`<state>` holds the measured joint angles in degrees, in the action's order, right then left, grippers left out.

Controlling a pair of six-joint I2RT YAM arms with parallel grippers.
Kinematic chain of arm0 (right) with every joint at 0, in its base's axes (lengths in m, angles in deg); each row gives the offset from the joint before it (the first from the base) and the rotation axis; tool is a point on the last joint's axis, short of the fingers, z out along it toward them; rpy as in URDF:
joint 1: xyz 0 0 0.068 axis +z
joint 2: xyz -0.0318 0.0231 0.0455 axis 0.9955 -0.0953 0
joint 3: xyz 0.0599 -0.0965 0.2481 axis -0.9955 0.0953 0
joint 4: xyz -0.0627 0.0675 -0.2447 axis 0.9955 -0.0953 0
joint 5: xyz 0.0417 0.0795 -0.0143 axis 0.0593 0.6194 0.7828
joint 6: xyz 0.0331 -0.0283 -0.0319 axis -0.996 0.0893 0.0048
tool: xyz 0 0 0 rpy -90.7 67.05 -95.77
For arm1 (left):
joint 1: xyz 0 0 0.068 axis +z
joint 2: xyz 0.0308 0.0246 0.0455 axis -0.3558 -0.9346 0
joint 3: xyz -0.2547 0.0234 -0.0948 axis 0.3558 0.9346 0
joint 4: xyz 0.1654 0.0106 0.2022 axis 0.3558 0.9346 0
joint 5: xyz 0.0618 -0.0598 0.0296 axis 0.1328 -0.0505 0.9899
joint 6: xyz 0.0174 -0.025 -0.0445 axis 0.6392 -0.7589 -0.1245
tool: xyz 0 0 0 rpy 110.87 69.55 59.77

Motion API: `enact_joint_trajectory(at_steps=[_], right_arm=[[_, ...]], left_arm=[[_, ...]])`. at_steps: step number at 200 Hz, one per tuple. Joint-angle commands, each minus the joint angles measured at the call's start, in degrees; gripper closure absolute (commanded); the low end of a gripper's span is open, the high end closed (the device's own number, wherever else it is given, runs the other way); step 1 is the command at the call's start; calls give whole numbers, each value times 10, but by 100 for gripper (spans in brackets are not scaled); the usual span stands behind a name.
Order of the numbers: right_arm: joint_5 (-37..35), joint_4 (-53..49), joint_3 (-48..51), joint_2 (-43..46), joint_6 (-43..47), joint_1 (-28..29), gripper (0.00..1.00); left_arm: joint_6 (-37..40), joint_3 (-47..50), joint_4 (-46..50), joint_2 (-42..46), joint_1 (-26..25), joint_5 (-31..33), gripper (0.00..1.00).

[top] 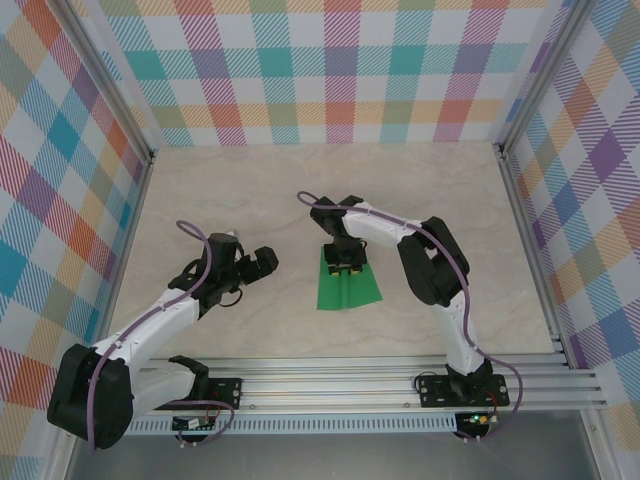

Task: Fold a paper plane with a square sheet of paper (pick it up from the middle)
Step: Fold the square sheet of paper in half at the center of the table.

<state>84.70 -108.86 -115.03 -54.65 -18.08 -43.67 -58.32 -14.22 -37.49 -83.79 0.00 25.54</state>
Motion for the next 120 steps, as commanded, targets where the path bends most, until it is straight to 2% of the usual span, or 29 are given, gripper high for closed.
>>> enact_joint_trajectory(at_steps=[1, 40, 89, 107, 120], right_arm=[[6, -12, 13, 30, 3, -4, 69], [64, 21, 34, 86, 3, -11, 73], [262, 161, 101, 178, -12, -39, 70], [324, 217, 137, 183, -22, -58, 66], [343, 240, 164, 176, -28, -71, 65]], left_arm=[[-8, 2, 15, 17, 5, 12, 0], [-11, 2, 20, 23, 5, 14, 0], [-17, -1, 18, 28, 5, 2, 0], [-21, -1, 9, 28, 5, -13, 0], [-21, -2, 0, 25, 5, -32, 0]])
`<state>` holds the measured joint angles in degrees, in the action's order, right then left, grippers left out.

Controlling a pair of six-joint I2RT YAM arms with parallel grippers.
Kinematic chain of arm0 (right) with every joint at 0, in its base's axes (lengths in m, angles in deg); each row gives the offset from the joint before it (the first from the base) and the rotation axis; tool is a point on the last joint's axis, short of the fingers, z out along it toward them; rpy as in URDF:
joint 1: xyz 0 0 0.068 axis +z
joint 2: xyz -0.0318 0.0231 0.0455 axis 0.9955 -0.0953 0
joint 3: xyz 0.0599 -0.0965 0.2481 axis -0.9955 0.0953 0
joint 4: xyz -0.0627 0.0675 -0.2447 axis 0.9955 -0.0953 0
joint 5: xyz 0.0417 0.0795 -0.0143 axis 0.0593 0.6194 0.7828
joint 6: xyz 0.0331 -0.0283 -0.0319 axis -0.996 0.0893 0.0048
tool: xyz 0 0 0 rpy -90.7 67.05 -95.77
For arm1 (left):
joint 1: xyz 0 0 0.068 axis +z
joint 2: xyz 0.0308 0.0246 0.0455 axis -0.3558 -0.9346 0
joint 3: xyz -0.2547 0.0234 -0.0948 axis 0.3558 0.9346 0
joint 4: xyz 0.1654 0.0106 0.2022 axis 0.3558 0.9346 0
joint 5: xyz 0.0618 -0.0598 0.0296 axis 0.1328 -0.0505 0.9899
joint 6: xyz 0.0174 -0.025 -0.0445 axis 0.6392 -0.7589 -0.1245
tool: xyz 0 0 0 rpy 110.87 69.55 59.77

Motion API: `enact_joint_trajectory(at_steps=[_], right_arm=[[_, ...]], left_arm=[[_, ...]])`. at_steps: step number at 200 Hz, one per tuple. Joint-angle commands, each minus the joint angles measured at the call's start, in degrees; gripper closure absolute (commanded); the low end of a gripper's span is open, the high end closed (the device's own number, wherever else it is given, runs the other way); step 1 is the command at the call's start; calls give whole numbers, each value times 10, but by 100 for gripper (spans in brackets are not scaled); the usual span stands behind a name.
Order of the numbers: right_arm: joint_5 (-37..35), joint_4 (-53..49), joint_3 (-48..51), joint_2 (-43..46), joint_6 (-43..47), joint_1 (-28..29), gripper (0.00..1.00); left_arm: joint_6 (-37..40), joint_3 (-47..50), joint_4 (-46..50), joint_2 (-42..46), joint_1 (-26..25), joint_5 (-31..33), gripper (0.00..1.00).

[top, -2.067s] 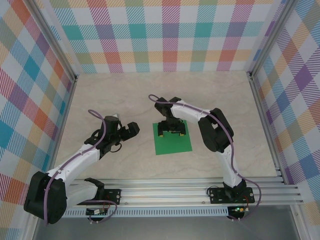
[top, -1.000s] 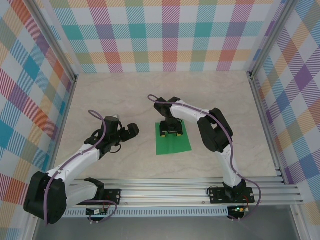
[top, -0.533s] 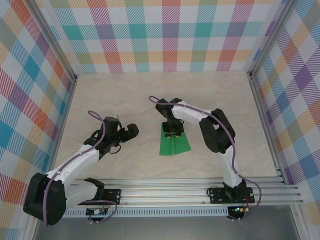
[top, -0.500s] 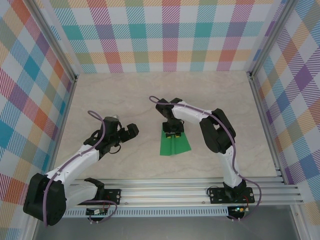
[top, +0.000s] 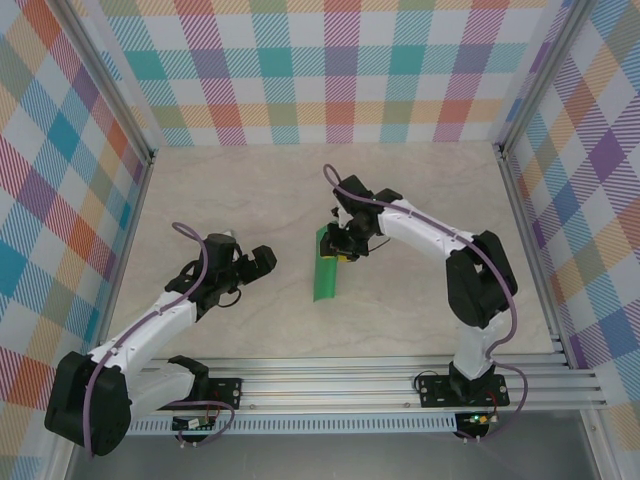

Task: Fold a paper plane with a square sheet of paper (pick it up from the middle)
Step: Fold the square sheet of paper in half at the center of the table.

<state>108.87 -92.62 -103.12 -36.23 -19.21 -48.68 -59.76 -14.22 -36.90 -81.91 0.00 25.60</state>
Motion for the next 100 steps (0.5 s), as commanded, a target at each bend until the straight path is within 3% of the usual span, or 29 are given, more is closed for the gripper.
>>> enact_joint_trajectory(at_steps=[1, 41, 100], right_arm=[[103, 80, 45, -9, -18, -22, 65], [122, 110, 104, -26, -9, -60, 61], [18, 30, 102, -33, 39, -76, 39]], left_arm=[[-6, -3, -6, 5, 5, -34, 0], [-5, -13, -20, -9, 4, -74, 0], [3, -37, -29, -45, -13, -93, 0]])
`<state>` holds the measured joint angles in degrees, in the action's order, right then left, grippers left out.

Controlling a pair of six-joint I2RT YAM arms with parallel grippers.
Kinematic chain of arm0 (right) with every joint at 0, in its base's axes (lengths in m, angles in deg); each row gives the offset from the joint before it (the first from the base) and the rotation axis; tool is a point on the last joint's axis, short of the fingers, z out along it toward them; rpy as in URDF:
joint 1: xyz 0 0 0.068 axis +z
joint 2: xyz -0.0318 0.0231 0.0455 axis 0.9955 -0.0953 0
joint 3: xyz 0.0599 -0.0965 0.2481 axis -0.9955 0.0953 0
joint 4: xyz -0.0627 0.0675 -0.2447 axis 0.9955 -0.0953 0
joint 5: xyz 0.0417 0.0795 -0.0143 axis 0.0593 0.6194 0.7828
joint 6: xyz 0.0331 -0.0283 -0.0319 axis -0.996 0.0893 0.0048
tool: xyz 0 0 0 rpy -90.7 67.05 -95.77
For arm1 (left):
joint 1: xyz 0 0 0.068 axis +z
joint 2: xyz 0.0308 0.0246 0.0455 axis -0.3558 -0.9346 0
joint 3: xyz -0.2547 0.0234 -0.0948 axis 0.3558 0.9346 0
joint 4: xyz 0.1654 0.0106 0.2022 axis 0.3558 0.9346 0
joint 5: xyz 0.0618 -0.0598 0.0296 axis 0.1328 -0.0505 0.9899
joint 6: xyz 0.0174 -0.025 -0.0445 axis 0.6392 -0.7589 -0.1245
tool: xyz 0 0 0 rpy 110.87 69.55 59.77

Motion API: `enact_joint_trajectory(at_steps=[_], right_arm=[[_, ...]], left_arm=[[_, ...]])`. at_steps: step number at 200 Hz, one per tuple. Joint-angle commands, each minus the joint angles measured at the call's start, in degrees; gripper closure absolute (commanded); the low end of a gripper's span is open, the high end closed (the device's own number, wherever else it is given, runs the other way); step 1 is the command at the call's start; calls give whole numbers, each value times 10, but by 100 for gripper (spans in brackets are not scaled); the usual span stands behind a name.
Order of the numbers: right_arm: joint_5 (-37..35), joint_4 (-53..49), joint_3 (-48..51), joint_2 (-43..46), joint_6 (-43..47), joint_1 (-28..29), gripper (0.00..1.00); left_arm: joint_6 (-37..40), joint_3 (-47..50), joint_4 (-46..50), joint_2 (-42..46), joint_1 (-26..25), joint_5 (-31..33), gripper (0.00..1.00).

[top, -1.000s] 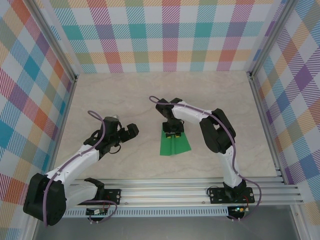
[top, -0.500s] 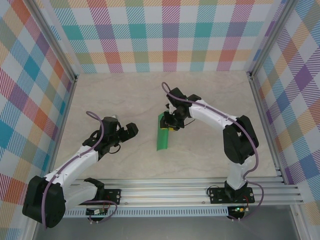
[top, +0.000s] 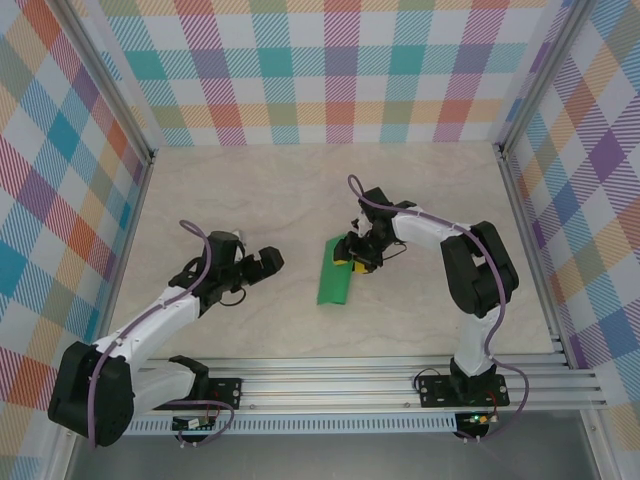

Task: Fold a paper plane with a square sheet of paper (pick it up from the middle)
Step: Fold the square sheet of paper in half at the center of the table.

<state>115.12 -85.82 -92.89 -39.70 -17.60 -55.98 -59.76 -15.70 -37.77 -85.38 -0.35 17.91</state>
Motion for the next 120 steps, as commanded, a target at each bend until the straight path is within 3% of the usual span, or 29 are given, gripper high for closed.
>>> enact_joint_trajectory(at_steps=[1, 41, 120], right_arm=[[-46, -38, 0, 2, 23, -3, 39], [-89, -46, 13, 12, -9, -10, 33], [-106, -21, 60, 41, -41, -37, 35]], left_arm=[[3, -22, -21, -11, -11, -16, 0], [2, -32, -30, -36, -27, -12, 0], [21, -68, -38, -93, -49, -29, 0]])
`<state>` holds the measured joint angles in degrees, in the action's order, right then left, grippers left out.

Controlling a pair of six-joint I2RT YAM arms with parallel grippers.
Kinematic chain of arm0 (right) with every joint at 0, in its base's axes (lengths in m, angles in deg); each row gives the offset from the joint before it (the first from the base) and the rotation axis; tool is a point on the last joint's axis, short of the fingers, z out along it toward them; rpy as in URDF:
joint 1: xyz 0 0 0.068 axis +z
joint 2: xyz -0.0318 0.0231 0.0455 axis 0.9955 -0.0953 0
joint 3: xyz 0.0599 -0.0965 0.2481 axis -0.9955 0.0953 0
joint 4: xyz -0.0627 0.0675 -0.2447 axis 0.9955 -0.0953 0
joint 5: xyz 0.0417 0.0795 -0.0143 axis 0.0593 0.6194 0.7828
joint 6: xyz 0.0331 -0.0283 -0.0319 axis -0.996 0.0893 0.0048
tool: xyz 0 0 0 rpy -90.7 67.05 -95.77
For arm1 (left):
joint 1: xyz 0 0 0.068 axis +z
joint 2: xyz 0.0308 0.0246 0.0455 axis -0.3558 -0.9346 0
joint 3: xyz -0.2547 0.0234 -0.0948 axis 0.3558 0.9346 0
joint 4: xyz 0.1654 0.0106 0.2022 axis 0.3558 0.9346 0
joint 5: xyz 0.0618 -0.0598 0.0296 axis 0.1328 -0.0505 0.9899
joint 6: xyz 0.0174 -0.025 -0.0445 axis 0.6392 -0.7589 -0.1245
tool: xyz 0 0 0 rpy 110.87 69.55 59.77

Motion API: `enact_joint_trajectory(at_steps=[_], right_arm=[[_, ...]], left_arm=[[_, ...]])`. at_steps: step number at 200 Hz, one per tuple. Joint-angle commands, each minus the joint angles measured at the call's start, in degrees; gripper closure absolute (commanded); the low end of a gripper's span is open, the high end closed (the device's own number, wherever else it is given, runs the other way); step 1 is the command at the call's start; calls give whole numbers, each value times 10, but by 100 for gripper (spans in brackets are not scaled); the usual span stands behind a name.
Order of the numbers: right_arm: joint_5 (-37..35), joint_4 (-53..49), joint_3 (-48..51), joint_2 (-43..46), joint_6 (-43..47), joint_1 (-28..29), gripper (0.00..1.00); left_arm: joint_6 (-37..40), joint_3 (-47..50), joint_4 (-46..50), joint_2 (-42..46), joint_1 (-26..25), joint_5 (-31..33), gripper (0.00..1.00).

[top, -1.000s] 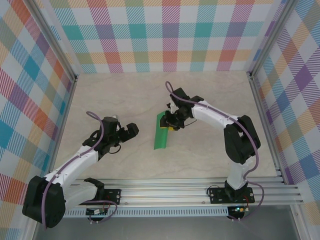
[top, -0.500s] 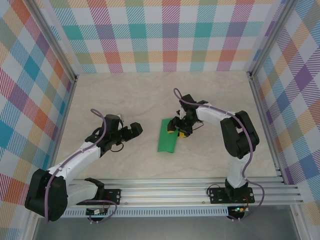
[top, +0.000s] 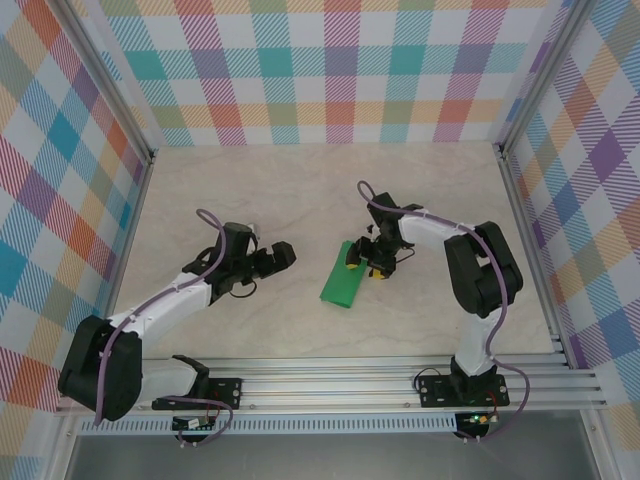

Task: Fold a paper plane with a square sheet of paper (pick it up from the middle)
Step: Fold the square sheet of paper in half at the center of the table.

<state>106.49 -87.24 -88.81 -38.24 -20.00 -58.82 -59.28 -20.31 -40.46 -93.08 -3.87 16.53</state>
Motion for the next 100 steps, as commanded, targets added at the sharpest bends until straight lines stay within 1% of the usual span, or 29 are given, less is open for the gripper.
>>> enact_joint_trajectory(at_steps=[1, 29, 49, 75, 88, 100], right_arm=[[-20, -6, 20, 27, -17, -9, 35], [7, 28, 34, 29, -23, -10, 43], [53, 70, 39, 23, -23, -10, 46], [66, 94, 33, 17, -30, -10, 46], [84, 109, 28, 8, -31, -10, 45], [94, 118, 24, 1, -36, -10, 47]], left_arm=[[17, -22, -11, -18, -15, -15, 0], [17, -34, -16, -42, -25, -20, 1], [17, -42, -16, -56, -31, -22, 2], [17, -46, -12, -63, -33, -21, 2], [16, -46, -11, -64, -34, -18, 2], [16, -48, -11, -66, -34, -18, 2]])
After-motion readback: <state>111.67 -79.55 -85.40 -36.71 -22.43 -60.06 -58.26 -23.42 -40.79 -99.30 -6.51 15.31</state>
